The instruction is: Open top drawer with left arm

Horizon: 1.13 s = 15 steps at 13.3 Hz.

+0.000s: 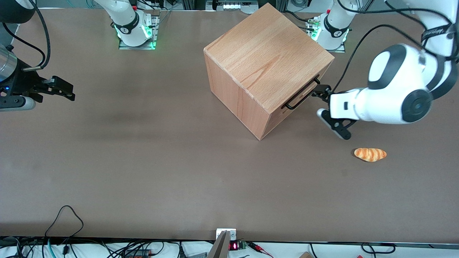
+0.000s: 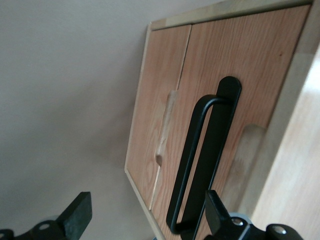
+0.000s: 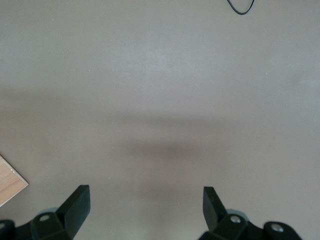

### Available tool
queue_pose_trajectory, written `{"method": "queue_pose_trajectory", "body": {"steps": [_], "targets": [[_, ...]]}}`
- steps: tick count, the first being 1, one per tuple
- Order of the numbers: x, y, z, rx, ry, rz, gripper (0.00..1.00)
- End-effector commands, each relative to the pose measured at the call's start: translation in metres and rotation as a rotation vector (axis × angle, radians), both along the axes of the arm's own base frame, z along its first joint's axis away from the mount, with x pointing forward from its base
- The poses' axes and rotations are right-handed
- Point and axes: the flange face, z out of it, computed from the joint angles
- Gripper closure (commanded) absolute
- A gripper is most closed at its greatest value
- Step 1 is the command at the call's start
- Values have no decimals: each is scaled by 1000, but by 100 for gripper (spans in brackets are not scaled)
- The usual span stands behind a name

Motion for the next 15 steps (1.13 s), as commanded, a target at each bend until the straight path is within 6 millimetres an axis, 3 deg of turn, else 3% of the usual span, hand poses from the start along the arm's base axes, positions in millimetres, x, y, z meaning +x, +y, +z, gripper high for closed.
{"method": "queue_pose_trajectory", "body": {"steps": [1,6,15], "targets": [[0,-5,-9,-39,18,-34,0],[-6,-5,-33,-91,42,-141,0],[-15,-19,-47,-97,53,-173,0]]}}
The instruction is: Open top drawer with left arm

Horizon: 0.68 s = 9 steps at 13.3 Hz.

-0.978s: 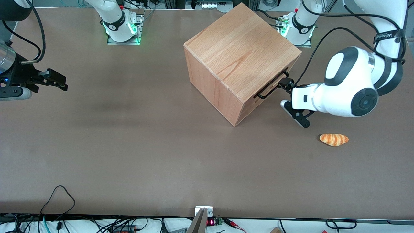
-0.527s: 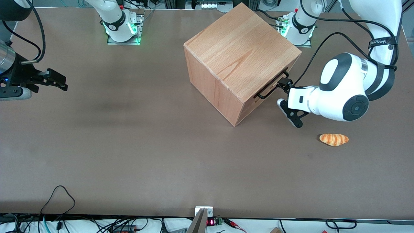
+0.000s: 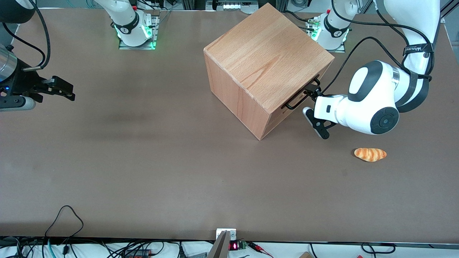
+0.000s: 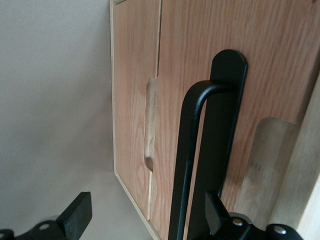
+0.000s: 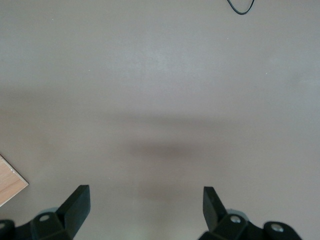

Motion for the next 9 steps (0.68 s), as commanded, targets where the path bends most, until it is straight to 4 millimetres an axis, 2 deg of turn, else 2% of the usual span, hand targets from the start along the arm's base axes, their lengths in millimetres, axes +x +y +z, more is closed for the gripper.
{"method": "queue_pose_trajectory", "body": {"steps": [1,9], "targets": [[-5,-4,-5,-34,-9,-25,0],[-9,-12,-19,-22,-36,-39,0]]}}
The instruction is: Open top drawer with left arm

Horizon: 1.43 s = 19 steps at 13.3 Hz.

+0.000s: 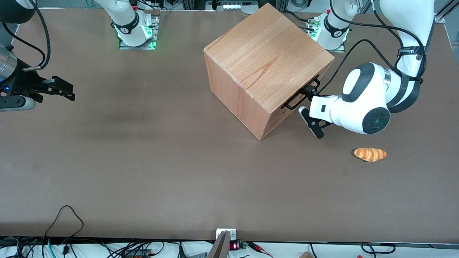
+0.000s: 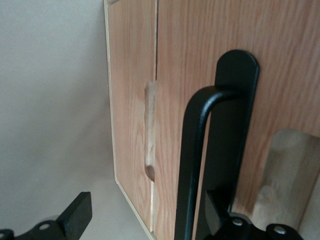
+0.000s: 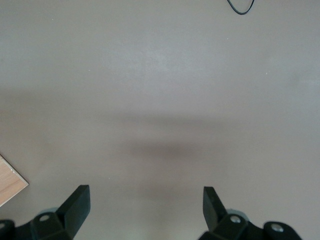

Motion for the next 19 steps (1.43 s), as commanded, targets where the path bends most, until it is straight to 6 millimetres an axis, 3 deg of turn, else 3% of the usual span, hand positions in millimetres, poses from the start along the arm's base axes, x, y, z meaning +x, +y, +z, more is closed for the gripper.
{"method": "queue_pose_trajectory", "body": {"steps": [1,5,10,19], "targets": [[-5,-4,-6,-9,-18,-17,0],[-7,-4,-16,15,-44,-38,0],[-16,-19,-25,22,-57,-62,0],[4,5,-19,25,-131,-12,0]]}}
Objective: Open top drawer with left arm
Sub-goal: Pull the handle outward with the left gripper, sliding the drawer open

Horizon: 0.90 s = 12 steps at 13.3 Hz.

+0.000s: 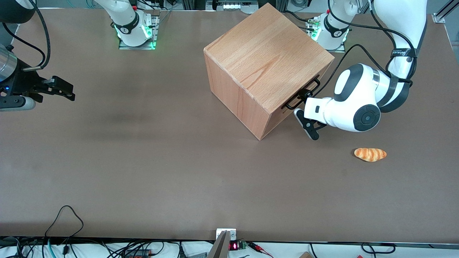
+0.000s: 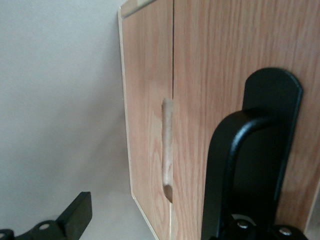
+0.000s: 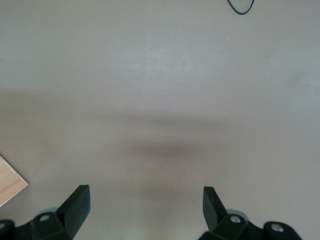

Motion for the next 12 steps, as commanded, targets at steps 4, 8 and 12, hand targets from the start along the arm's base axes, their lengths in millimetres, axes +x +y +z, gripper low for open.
{"method": "queue_pose_trajectory", "body": {"steps": [4,8,12], "targets": [[21,32,13,23,-112,29,0],[37,44,27,56,-191,27,0],[45,52,30,72,-244,31,0]]}}
